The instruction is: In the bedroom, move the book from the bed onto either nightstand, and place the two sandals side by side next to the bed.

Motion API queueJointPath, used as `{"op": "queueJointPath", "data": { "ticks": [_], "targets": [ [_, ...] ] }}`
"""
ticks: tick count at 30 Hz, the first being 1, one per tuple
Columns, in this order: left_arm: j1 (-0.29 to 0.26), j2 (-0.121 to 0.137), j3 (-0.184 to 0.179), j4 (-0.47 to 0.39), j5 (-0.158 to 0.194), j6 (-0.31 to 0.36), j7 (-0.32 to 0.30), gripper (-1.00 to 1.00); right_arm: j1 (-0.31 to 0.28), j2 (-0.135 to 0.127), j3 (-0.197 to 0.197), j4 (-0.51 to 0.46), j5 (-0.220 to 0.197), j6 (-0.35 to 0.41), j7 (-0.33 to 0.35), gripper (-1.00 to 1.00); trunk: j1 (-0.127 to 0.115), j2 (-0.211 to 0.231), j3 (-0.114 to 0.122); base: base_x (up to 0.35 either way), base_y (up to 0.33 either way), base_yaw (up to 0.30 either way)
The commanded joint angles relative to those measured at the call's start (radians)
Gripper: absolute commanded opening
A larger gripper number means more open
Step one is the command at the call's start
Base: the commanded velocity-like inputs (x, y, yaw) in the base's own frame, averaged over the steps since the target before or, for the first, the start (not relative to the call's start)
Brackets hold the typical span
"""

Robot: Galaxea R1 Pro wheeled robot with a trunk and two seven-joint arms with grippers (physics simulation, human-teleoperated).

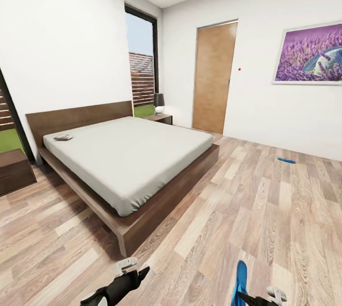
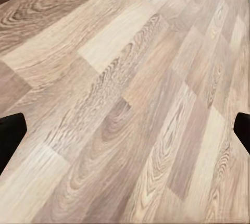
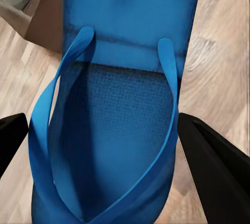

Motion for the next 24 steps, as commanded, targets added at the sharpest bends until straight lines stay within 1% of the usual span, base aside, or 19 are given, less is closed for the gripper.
{"op": "queueJointPath", "data": {
  "ticks": [1, 24],
  "targets": [
    [0.0, -0.001, 0.003, 0.0, 0.006, 0.005, -0.005, 1.0, -0.001, 0.0, -0.01, 0.0, 0.003, 0.005, 0.004, -1.0, 0.0, 0.0, -0.001, 0.0, 0.0, -0.292],
    [0.0, -0.001, 0.002, 0.009, 0.005, -0.001, -0.005, 1.0, -0.001, 0.0, -0.01, 0.0, 0.003, 0.005, 0.004, -1.0, 0.0, 0.0, -0.001, 0.0, 0.0, -0.296]
  ]
}}
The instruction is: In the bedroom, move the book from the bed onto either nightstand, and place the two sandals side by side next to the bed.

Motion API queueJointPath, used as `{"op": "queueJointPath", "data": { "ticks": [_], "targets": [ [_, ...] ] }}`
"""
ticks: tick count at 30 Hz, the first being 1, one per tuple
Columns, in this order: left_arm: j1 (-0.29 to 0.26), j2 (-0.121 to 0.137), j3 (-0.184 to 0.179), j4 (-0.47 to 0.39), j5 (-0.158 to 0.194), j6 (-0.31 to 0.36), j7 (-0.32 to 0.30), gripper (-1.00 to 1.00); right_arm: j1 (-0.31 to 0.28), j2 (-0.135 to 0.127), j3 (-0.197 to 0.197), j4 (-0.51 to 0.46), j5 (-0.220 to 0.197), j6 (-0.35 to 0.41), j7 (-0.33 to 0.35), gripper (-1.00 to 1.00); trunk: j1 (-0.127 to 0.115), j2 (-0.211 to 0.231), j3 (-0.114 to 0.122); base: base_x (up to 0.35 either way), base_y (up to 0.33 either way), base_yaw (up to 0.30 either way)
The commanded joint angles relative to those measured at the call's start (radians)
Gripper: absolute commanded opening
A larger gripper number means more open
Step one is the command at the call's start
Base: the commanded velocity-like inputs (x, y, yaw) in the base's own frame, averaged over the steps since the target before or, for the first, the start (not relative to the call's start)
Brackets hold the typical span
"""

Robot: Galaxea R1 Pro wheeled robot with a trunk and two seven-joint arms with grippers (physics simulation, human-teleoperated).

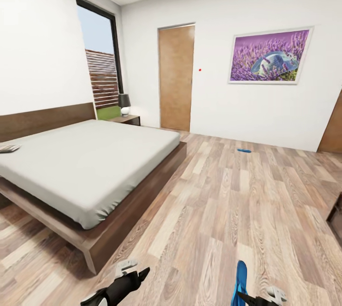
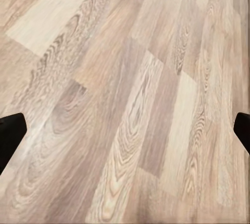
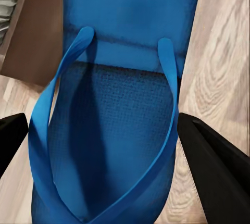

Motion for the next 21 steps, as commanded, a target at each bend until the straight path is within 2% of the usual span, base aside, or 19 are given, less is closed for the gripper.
{"op": "queueJointPath", "data": {
  "ticks": [1, 21],
  "targets": [
    [0.0, 0.0, 0.003, 0.0, 0.006, 0.004, -0.005, 1.0, -0.001, 0.0, -0.01, 0.0, 0.003, 0.005, 0.004, -1.0, 0.0, 0.0, -0.001, 0.0, 0.0, -0.3],
    [0.0, 0.0, 0.004, 0.0, 0.006, 0.004, -0.005, 1.0, -0.001, 0.0, -0.01, 0.0, 0.003, 0.004, 0.004, -1.0, 0.0, 0.0, -0.003, 0.0, 0.0, -0.298]
  ]
}}
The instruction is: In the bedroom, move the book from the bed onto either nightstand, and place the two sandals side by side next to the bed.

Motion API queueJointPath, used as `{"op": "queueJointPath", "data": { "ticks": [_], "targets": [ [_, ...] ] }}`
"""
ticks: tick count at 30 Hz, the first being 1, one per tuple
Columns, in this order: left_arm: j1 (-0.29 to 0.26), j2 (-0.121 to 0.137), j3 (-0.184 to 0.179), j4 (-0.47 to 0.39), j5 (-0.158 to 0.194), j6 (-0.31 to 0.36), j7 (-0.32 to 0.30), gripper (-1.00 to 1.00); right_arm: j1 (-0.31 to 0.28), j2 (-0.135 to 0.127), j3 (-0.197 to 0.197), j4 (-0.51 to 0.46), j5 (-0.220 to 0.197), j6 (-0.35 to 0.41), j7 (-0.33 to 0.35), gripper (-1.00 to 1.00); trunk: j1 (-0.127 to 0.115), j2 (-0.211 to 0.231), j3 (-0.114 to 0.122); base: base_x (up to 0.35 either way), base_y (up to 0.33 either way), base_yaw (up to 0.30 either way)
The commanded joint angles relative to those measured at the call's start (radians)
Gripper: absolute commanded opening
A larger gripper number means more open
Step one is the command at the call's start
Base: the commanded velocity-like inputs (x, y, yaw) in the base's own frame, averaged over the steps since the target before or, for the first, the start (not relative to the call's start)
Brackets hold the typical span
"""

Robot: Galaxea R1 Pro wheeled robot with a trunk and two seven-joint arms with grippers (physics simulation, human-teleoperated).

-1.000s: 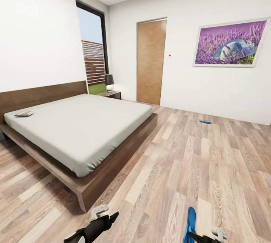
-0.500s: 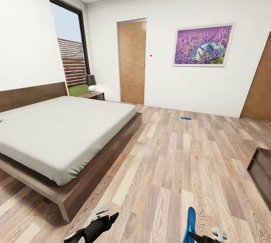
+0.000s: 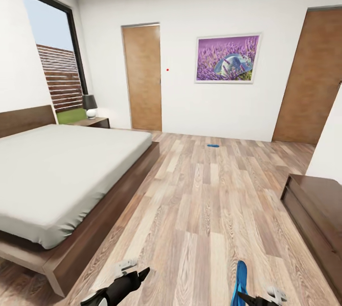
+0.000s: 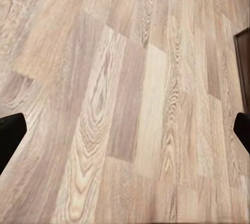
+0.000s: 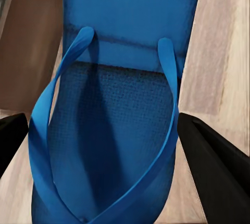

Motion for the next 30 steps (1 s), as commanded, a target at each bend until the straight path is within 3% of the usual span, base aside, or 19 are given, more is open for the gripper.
{"op": "queueJointPath", "data": {
  "ticks": [1, 7, 20, 27, 30],
  "targets": [
    [0.0, 0.0, 0.003, 0.0, 0.006, 0.004, -0.005, 1.0, -0.001, 0.0, -0.01, 0.0, 0.003, 0.005, 0.004, -1.0, 0.0, 0.0, -0.002, 0.0, 0.0, -0.284],
    [0.0, 0.0, 0.003, 0.0, 0.006, 0.004, -0.005, 1.0, -0.001, 0.0, -0.01, 0.0, 0.003, 0.005, 0.004, -1.0, 0.0, 0.0, -0.007, 0.0, 0.0, -0.237],
    [0.0, 0.001, 0.005, 0.0, 0.006, 0.002, -0.003, 1.0, -0.001, 0.002, -0.009, 0.0, 0.003, 0.004, 0.003, -1.0, 0.0, 0.0, -0.014, 0.0, 0.0, -0.016],
    [0.0, 0.014, 0.006, 0.058, 0.006, -0.073, 0.008, 1.0, -0.001, 0.002, -0.01, 0.002, 0.003, 0.007, 0.004, -1.0, 0.0, 0.0, -0.025, 0.0, 0.0, 0.0],
    [0.0, 0.039, 0.005, 0.115, 0.005, -0.124, 0.074, 1.0, -0.001, 0.006, -0.009, 0.003, 0.003, 0.005, 0.005, -1.0, 0.0, 0.0, -0.03, 0.0, 0.0, 0.0]
  ]
}}
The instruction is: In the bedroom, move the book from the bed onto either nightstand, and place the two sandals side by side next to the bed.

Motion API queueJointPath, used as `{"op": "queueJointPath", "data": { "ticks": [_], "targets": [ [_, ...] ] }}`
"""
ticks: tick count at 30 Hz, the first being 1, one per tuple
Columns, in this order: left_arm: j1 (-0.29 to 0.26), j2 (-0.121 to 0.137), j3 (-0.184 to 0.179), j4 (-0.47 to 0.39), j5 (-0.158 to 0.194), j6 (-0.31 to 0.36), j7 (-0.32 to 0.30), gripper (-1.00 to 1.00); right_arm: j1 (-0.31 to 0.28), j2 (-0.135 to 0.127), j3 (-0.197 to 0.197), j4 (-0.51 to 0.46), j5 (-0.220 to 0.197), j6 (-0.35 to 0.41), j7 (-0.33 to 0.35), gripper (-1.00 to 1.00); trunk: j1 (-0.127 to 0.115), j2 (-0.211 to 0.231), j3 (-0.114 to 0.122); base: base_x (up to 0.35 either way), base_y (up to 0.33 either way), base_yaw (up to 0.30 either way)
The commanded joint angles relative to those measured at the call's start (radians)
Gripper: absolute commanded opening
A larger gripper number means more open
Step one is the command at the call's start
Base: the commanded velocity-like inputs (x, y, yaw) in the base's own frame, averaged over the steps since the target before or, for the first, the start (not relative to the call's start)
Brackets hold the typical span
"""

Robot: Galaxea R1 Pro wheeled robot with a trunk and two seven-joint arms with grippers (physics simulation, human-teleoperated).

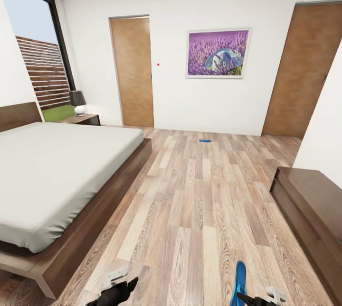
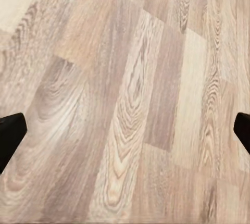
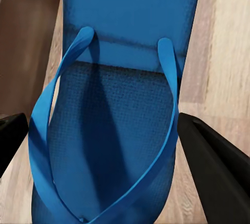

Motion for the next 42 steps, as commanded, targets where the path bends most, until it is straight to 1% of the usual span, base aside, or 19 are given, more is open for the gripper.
{"op": "queueJointPath", "data": {
  "ticks": [1, 3, 4, 5, 6, 7, 8, 9, 11, 13, 17, 21, 25, 35, 42],
  "targets": [
    [-0.001, 0.0, 0.002, 0.012, 0.002, -0.024, 0.023, 1.0, -0.001, 0.002, -0.009, 0.001, 0.004, 0.003, 0.001, -1.0, 0.0, 0.0, -0.003, 0.0, 0.0, 0.0],
    [-0.001, -0.012, 0.001, 0.024, -0.003, -0.066, 0.088, 1.0, 0.0, 0.005, -0.009, 0.003, 0.006, -0.013, -0.026, -1.0, 0.0, 0.0, -0.006, 0.0, 0.0, 0.0],
    [-0.001, -0.021, 0.001, 0.027, -0.012, -0.08, 0.121, 1.0, 0.001, 0.006, -0.008, 0.006, 0.007, -0.026, -0.059, -1.0, 0.0, 0.0, -0.007, 0.0, 0.0, 0.0],
    [-0.001, -0.027, 0.001, 0.029, -0.026, -0.088, 0.15, 1.0, 0.002, 0.007, -0.008, 0.009, 0.007, -0.037, -0.106, -1.0, 0.0, 0.0, -0.009, 0.0, 0.0, 0.0],
    [-0.001, -0.032, 0.001, 0.03, -0.054, -0.096, 0.182, 1.0, 0.002, 0.008, -0.007, 0.011, 0.007, -0.047, -0.195, -1.0, 0.0, 0.0, -0.011, 0.0, 0.0, 0.0],
    [-0.001, -0.034, 0.001, 0.031, -0.072, -0.099, 0.195, 1.0, 0.002, 0.008, -0.006, 0.011, 0.008, -0.051, -0.262, -1.0, 0.0, 0.0, -0.012, 0.0, 0.0, 0.0],
    [-0.001, -0.035, 0.001, 0.032, -0.08, -0.1, 0.2, 1.0, 0.002, 0.008, -0.006, 0.011, 0.008, -0.053, -0.296, -1.0, 0.0, 0.0, -0.014, 0.0, 0.0, 0.0],
    [-0.001, -0.037, 0.002, 0.033, -0.098, -0.102, 0.211, 1.0, 0.002, 0.008, -0.004, 0.011, 0.009, -0.056, -0.42, -1.0, 0.0, 0.0, -0.015, 0.0, 0.0, 0.0],
    [-0.001, -0.039, 0.002, 0.033, -0.107, -0.104, 0.218, 1.0, 0.002, 0.013, -0.003, 0.012, 0.009, -0.058, -0.526, -1.0, 0.0, 0.0, -0.018, 0.0, 0.0, 0.0],
    [-0.001, -0.039, 0.002, 0.033, -0.109, -0.104, 0.22, 1.0, 0.002, 0.031, -0.004, 0.012, 0.009, -0.058, -0.569, -1.0, 0.0, 0.0, -0.022, 0.0, 0.0, 0.0],
    [-0.001, -0.039, 0.002, 0.034, -0.107, -0.105, 0.22, 1.0, 0.001, 0.051, -0.004, 0.013, 0.009, -0.059, -0.594, -1.0, 0.0, 0.0, -0.028, 0.0, 0.0, 0.0],
    [-0.001, -0.04, 0.006, 0.034, -0.103, -0.104, 0.219, 1.0, 0.002, 0.049, -0.006, 0.013, 0.003, -0.058, -0.588, -1.0, 0.0, 0.0, -0.034, 0.0, 0.0, 0.0],
    [-0.001, -0.048, 0.007, 0.034, -0.103, -0.105, 0.218, 1.0, 0.002, 0.046, -0.009, 0.013, 0.002, -0.053, -0.584, -1.0, 0.0, 0.0, -0.04, 0.0, 0.0, 0.0],
    [0.001, -0.055, 0.007, 0.034, -0.104, -0.104, 0.218, 1.0, 0.002, 0.046, -0.008, 0.014, 0.006, -0.059, -0.595, -1.0, 0.0, 0.0, -0.056, 0.0, 0.0, 0.0],
    [0.001, -0.06, 0.005, 0.075, -0.11, -0.107, 0.216, 1.0, 0.002, 0.053, -0.006, 0.014, 0.01, -0.059, -0.598, -1.0, 0.0, 0.0, -0.067, 0.0, 0.0, 0.0]
  ]
}}
